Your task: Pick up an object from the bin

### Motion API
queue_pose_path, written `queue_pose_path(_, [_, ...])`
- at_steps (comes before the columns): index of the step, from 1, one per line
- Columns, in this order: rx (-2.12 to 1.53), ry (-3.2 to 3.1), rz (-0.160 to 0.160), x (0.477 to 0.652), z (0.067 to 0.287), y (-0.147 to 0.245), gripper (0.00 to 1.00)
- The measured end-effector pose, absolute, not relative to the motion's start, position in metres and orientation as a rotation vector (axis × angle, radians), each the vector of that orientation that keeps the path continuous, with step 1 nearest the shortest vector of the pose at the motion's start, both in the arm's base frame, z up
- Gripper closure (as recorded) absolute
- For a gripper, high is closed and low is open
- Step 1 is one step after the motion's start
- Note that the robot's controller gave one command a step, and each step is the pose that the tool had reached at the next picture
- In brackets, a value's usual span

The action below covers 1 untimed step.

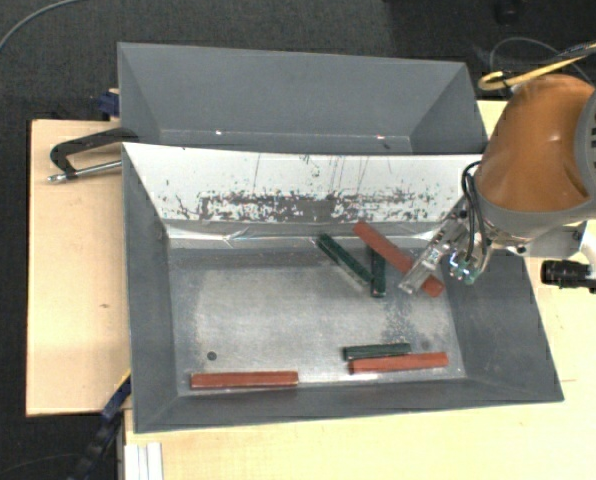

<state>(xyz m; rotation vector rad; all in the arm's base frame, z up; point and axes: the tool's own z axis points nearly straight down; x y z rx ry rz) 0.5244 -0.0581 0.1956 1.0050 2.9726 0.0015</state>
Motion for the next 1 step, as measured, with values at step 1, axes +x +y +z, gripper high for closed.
queue_pose_path(1, [0.994, 2.970, 0.006, 0.5113, 0.2571, -0.0399, 1.00])
